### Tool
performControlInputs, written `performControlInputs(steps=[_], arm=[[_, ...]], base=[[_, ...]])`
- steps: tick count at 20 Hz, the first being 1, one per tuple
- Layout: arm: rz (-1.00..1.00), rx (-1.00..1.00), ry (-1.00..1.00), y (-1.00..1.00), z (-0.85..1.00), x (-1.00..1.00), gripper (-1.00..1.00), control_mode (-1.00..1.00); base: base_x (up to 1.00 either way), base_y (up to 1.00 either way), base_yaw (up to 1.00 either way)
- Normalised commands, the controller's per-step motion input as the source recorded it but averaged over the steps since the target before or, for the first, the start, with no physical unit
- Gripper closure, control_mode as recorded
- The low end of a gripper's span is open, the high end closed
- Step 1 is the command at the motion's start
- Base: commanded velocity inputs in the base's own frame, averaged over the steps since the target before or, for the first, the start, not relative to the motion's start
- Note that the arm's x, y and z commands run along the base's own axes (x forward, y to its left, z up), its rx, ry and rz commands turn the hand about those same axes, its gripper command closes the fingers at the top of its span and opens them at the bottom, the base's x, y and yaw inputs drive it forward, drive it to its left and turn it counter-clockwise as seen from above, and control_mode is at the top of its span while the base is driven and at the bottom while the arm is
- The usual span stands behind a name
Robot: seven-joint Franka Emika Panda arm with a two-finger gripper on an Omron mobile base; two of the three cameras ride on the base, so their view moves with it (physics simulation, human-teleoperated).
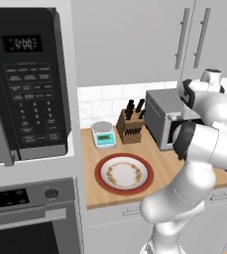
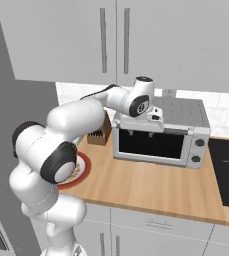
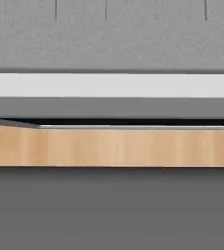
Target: Pick up the kebab skewer and baguette bread, and place them inside the toaster oven. Close the toaster oven door and start by setting the timer.
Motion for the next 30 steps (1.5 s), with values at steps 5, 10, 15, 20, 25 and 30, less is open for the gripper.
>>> performControlInputs(steps=[5, 10, 15, 20, 25, 30], arm=[[0.08, 0.02, -0.05, 0.0, -0.27, -0.27, -1.0, -1.0], [0.11, 0.04, -0.02, -0.1, -0.01, -0.55, -1.0, -1.0], [0.11, 0.06, -0.06, -0.12, 0.0, -0.52, -1.0, -1.0], [0.16, 0.03, -0.14, -0.47, 0.0, -0.66, -1.0, -1.0], [0.24, 0.0, -0.22, -0.69, 0.0, -0.38, -1.0, -1.0], [0.04, 0.16, -0.11, -0.7, 0.0, 0.0, -1.0, -1.0]], base=[[0.0, 0.0, 0.0], [0.0, 0.0, 0.0], [0.0, 0.0, 0.0], [0.0, 0.0, 0.0], [0.0, 0.0, 0.0], [0.0, 0.0, 0.0]])
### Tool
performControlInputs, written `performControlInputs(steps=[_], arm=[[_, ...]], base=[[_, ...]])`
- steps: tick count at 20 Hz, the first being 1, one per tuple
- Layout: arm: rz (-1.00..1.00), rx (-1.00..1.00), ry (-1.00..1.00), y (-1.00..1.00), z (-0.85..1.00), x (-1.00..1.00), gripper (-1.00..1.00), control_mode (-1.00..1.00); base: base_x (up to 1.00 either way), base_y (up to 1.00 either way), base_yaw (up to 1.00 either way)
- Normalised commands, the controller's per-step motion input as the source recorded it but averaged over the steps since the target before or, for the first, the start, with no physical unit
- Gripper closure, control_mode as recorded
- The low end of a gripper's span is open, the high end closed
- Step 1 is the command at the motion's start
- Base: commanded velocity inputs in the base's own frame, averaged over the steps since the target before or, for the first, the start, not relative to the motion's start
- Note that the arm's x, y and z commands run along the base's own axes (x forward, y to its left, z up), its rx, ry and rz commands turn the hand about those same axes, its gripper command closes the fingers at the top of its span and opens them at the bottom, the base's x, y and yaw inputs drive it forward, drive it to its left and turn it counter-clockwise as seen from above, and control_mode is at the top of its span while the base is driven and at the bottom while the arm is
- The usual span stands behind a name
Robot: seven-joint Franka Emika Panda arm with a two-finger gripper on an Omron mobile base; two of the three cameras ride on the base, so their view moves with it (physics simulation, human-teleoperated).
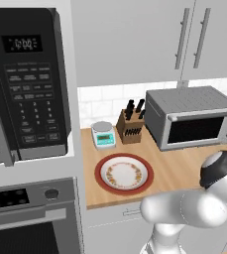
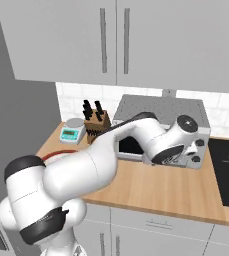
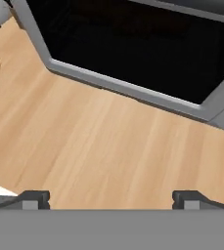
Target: Pick up the kebab skewer and baguette bread, and place them inside the toaster oven. Close the toaster oven door and start by setting the timer.
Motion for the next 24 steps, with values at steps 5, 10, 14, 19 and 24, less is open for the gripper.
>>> performControlInputs(steps=[5, 10, 14, 19, 24], arm=[[-0.02, 0.2, -0.11, -0.48, -0.01, -0.12, -1.0, -1.0], [-0.06, 0.23, 0.01, -0.4, -0.04, -0.01, -1.0, -1.0], [-0.14, 0.36, 0.0, -0.32, -0.06, 0.0, -1.0, -1.0], [-0.47, 0.39, -0.07, 0.36, -0.21, 0.13, -1.0, -1.0], [-0.49, 0.39, -0.09, 0.1, -0.13, 0.23, -1.0, -1.0]], base=[[0.0, 0.0, 0.0], [0.0, 0.0, 0.0], [0.0, 0.0, 0.0], [0.0, 0.0, 0.0], [0.0, 0.0, 0.0]])
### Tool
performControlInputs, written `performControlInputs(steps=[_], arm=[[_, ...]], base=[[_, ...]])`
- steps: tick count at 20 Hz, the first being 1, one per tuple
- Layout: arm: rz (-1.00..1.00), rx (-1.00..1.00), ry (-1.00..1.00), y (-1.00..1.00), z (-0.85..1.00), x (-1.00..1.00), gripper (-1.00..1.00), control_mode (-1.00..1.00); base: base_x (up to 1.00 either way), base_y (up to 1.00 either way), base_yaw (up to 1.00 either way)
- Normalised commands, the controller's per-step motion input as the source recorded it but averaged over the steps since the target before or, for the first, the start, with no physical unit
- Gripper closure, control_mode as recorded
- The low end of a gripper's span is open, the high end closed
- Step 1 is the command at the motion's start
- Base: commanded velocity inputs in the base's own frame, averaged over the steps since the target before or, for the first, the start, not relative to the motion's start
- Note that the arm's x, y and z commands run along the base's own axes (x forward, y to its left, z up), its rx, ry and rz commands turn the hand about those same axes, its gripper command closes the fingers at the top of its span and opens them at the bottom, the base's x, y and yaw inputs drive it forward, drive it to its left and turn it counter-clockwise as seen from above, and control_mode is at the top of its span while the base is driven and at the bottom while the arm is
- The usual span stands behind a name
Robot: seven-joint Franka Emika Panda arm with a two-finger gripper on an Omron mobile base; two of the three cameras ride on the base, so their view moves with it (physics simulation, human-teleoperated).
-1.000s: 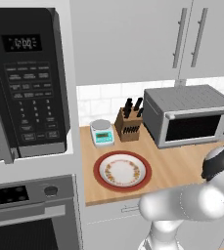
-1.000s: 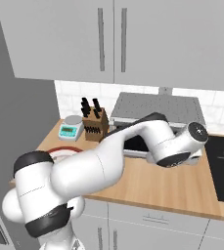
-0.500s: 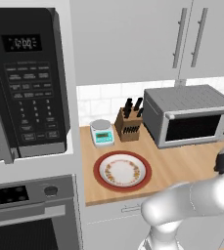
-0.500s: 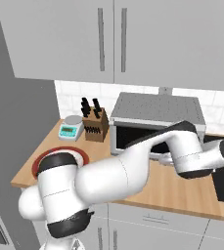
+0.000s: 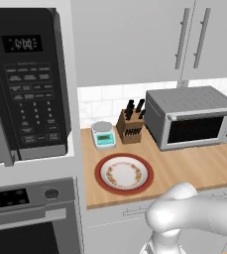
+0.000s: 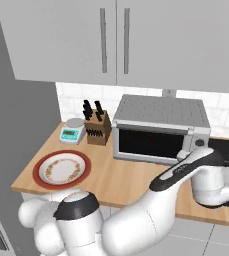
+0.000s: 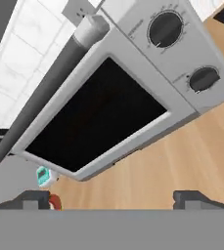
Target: Pick up the kebab skewer and baguette bread, and place them inside the toaster oven. Close the toaster oven door and start by setting the timer.
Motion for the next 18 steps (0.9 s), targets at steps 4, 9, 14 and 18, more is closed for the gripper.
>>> performControlInputs(steps=[4, 9, 14, 18], arm=[[-0.47, 0.23, -0.04, 0.26, -0.17, 0.19, -1.0, -1.0], [-0.29, 0.13, 0.01, 0.14, -0.16, 0.0, -1.0, -1.0], [-0.09, 0.16, 0.06, 0.0, -0.07, 0.11, -1.0, -1.0], [0.0, 0.27, 0.02, 0.0, 0.0, 0.11, -1.0, -1.0]], base=[[0.0, 0.0, 0.0], [0.0, 0.0, 0.0], [0.0, 0.0, 0.0], [0.0, 0.0, 0.0]])
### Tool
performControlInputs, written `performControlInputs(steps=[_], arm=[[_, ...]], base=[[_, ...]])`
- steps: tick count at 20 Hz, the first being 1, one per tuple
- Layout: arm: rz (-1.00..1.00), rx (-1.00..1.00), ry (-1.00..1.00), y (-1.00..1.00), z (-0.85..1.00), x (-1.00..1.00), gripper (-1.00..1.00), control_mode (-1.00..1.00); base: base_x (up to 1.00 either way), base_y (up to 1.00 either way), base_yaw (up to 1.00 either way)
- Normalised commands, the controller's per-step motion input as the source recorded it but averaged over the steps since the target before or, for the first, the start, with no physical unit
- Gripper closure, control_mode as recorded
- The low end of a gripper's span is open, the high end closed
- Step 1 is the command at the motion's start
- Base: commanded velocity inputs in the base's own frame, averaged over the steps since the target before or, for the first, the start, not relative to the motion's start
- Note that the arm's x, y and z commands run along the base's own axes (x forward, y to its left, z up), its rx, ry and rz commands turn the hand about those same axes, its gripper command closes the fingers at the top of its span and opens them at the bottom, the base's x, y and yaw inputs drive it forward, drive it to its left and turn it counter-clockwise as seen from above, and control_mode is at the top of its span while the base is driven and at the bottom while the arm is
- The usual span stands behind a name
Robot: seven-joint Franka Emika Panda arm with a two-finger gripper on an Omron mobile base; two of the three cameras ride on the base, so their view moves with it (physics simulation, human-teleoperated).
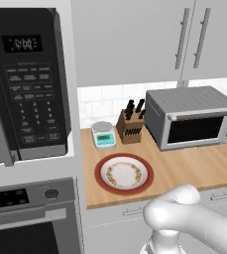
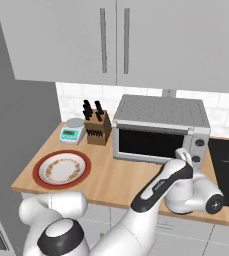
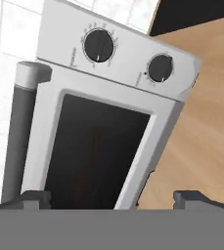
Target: Pick up the kebab skewer and baguette bread, and place them inside the toaster oven. Close the toaster oven door and start by setting the timer.
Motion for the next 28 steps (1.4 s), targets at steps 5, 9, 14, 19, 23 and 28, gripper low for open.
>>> performControlInputs(steps=[5, 9, 14, 19, 23, 28], arm=[[-0.01, 0.31, 0.0, -0.06, 0.0, 0.05, -1.0, -1.0], [0.0, 0.29, -0.06, -0.07, 0.0, 0.09, -1.0, -1.0], [-0.01, 0.1, -0.06, -0.06, 0.0, 0.22, -1.0, -1.0], [-0.04, 0.01, -0.03, -0.11, -0.11, 0.25, -1.0, -1.0], [-0.08, 0.0, 0.0, -0.14, -0.2, 0.15, -1.0, -1.0], [-0.1, 0.0, 0.0, -0.05, -0.22, 0.2, -1.0, -1.0]], base=[[0.0, 0.0, 0.0], [0.0, 0.0, 0.0], [0.0, 0.0, 0.0], [0.0, 0.0, 0.0], [0.0, 0.0, 0.0], [0.0, 0.0, 0.0]])
